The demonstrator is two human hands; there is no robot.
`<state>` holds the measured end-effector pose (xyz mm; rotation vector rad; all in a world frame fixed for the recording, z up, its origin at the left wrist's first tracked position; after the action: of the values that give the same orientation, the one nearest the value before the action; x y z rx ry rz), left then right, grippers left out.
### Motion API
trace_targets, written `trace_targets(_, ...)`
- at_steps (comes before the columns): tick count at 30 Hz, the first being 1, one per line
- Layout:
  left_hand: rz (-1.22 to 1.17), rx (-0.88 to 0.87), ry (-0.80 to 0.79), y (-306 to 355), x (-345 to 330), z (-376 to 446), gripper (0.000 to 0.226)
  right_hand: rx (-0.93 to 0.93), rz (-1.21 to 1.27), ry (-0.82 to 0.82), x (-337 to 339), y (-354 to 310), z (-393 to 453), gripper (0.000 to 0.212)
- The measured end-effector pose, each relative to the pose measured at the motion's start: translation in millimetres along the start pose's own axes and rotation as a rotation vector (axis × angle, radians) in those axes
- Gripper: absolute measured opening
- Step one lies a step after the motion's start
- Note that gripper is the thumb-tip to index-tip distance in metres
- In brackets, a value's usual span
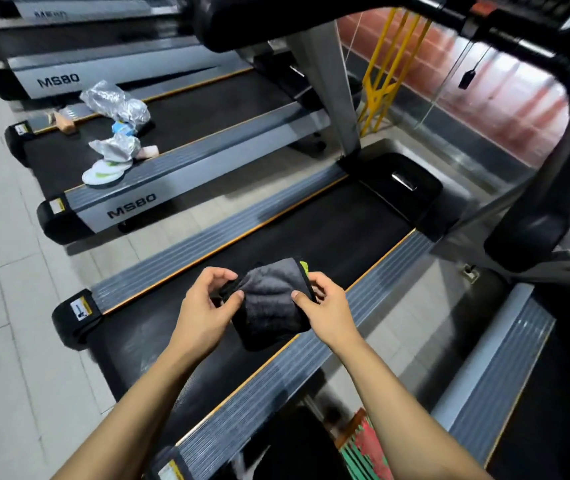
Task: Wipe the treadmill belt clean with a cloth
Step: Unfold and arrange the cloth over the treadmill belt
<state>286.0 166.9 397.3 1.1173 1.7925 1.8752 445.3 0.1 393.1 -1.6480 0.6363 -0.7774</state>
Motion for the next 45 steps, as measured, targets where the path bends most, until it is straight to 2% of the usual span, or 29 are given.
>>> trace_targets(7, -0.012, -0.007, 0.062, 15, 0, 31, 0.03, 0.04, -0.024, -0.047, 7, -29, 42, 0.012)
trace_targets(13, -0.018, 0.017, 0.17, 13, -10, 59, 0.023, 0.073, -0.078, -0.145, 10, -34, 95, 0.012)
trace_targets(20, 0.015, 0.064, 0.294, 7, -76, 102, 0.027, 0.091, -0.123, -0.244, 58, -8, 168, 0.012)
trace_targets(25, 0.069, 0.103, 0.291, 6, -146, 130, 0.027, 0.043, -0.144, -0.197, 123, 35, 200, 0.011)
trace_targets(31, 0.089, 0.085, 0.18, -10, -215, 164, 0.029, 0.003, -0.168, -0.091, 180, 86, 217, 0.013)
trace_targets(37, 0.088, 0.044, 0.114, -76, -262, 206, 0.028, 0.006, -0.226, -0.022, 190, 157, 242, 0.011)
trace_targets(45, 0.052, 0.05, 0.037, -188, -331, 258, 0.027, -0.085, -0.047, 0.006, 185, 293, 292, 0.014)
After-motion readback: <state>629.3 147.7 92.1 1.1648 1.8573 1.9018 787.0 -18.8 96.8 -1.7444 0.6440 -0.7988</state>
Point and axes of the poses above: each hand's wrist, its own z-axis towards the middle knuckle, its own x-axis out of the back of the hand, y = z × x, the point moved 10 cm from there along z, towards the middle knuckle, and after that the axes turned 10 degrees about z, right-handed, at the moved point
